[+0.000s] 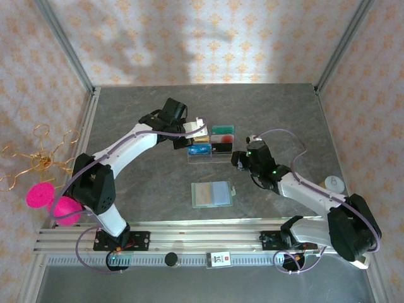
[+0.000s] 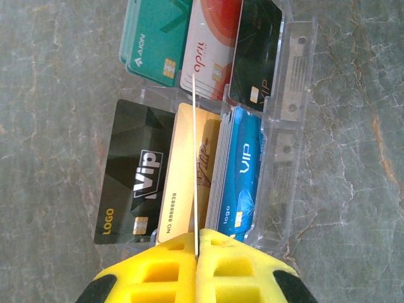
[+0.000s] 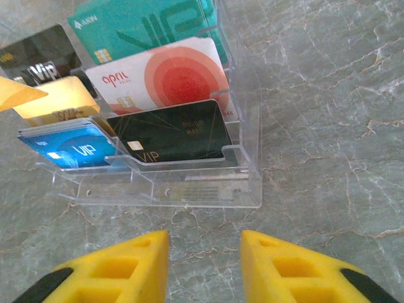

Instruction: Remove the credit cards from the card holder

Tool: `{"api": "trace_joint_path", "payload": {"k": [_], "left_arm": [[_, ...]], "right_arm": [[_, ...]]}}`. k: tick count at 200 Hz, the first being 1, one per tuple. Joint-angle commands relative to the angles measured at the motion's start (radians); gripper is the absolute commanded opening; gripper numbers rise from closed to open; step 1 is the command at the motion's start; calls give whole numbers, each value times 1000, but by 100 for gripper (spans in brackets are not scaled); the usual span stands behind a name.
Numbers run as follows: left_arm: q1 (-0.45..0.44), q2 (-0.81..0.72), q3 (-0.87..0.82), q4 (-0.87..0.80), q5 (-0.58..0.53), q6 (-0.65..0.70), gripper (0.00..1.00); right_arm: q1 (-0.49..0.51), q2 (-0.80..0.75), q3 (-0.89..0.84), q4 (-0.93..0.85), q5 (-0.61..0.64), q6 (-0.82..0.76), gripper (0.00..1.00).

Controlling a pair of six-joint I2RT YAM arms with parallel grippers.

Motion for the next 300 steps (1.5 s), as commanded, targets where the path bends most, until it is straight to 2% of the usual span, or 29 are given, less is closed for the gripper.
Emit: {"api": "trace_joint_path", "payload": {"k": [1,198,246,259,300], "left_arm": [[-3,23,50,-34,38,25,0],[-3,154,140,-60,-10,41,0],[-3,160,141,-40,-36,6,0],[-4,157,134,-30,-54,-10,8],[-8,126,91,29,-99,-40,13]], "right_arm": [[-6,11,30,-7,20,-16,33],[-8,35,62,-16,11,-32,34],[-7,41,65,-8,-6,-32,34],[-8,41,64,-5,-15,-32,34],[-7,36,62,-1,-23,-29,34]]}}
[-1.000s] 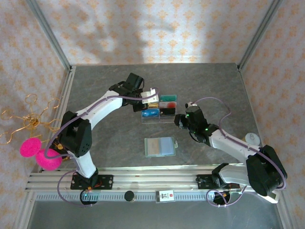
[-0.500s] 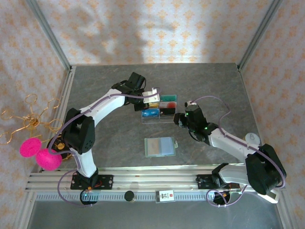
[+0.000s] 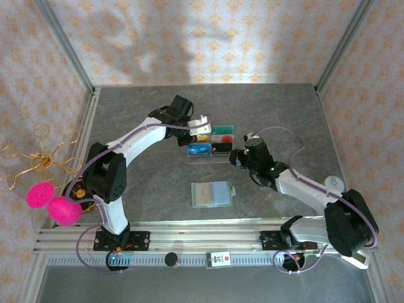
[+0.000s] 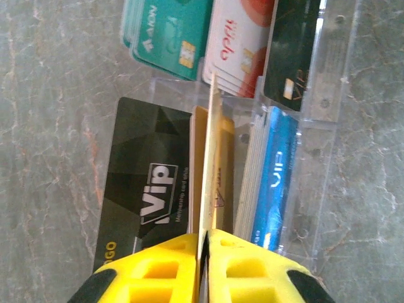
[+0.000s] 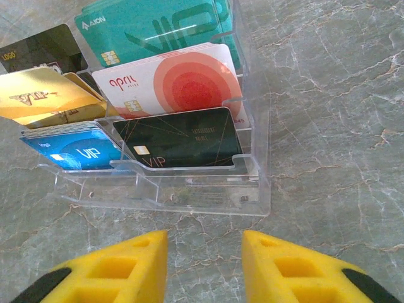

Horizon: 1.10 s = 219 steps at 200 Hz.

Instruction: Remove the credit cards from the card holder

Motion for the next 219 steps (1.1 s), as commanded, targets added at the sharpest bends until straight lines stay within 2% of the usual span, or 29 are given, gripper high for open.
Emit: {"api": "trace_joint_path", "payload": {"k": [1,62,94,114,134,156,179,188,219], "left_arm": [[-7,-19,-20,52,-53,-28,13],[-16,-60,-72,137,-115,-62,25],[-16,-101,-75,164,-115,-99,26],[-16,-162,-68,206,-81,-178,26],[-19,-265,-104,305,29,-309,27],[-45,-412,-235,499,101,-536,30],[-83,-587,-447,719,122,-779,33],[-91,-656,-542,824,119,-889,38],[-102,-852,-843,1069,141,-1180,45]], "right_arm": [[-7,-2,23,6,-8,-11,34],[-8,-35,17,-7,-8,-10,36],[-8,-45,16,-10,-20,-7,38],[-7,-46,14,-7,-49,-7,39],[-2,-46,3,11,-118,-16,39],[45,-87,-10,15,-133,-29,40],[155,-121,-24,1,-101,-60,41],[204,-120,-31,-3,-83,-57,42],[367,-19,-25,-25,20,-37,43]]}}
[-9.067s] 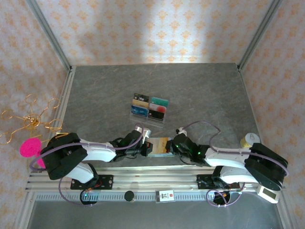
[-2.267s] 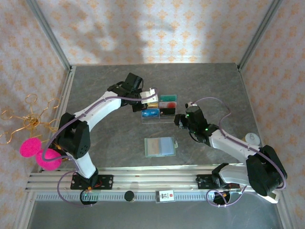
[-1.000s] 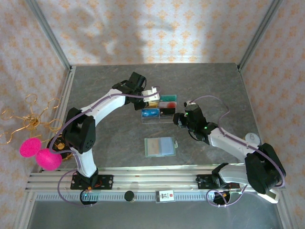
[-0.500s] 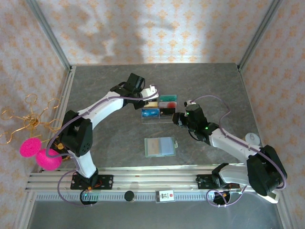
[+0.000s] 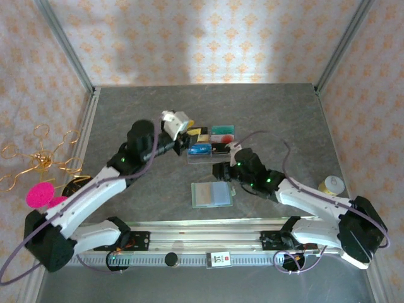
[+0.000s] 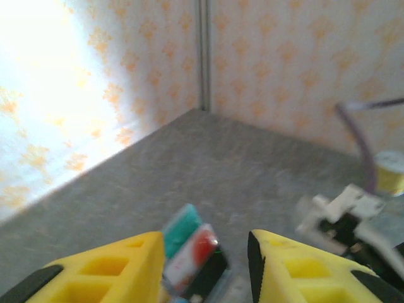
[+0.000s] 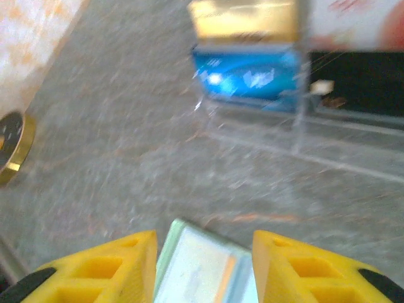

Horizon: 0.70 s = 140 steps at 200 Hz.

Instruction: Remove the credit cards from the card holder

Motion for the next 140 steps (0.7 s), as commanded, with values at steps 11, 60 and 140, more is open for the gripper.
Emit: {"api": "trace_joint_path", "payload": {"k": [11,60,140], "left_arm": [[-4,-138,-272,322,28,-431,46],[-4,-257,-496,365,-25,-687,47],[-5,-373,-568,179,-96,-732,42]], "right_arm": [[146,116,4,-37,148,3,43],[304,337,125,-125,342,40,43],[392,550,236,-226,469,77,35]]}}
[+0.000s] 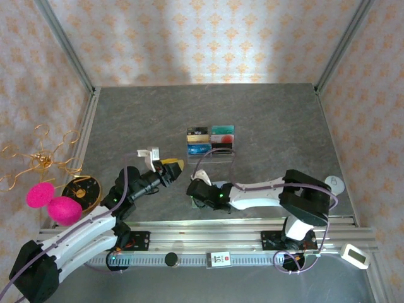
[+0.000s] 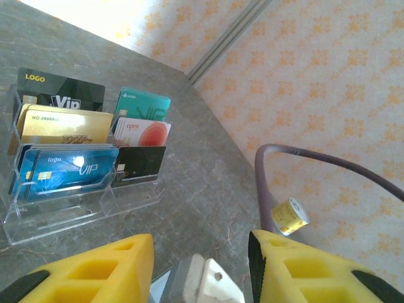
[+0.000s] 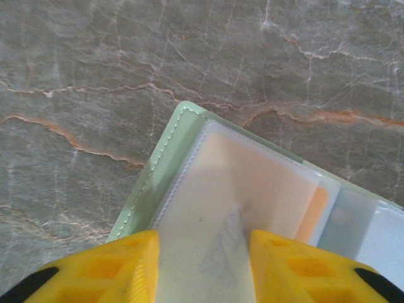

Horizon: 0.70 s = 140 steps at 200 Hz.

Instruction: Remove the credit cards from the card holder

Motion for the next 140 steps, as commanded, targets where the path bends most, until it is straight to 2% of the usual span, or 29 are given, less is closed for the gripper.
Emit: {"api": "trace_joint_path", "payload": {"k": [1,39,65,80,112,140], "left_arm": [[-4,-31,-1,-64,-38,-26,42],[-7,-26,-7,-149,-24,-16,37],[-33,17,-37,-139,-13,-24,26],[-70,71,-48,-133,-22,-21,15],[-151,214,-63,-54,-29,-31,0],[-208,345,-34,-46,-61,-19,0]], "right_arm": [[9,34,20,-69,79,30,34],[8,-19,-47,21,79,79,0],[7,-120,-136,190,48,113,0],[6,-166,-185,280,22,134,0],[6,-176,-220,368,-30,168,0],[6,-185,-252,421,-41,200,0]]}}
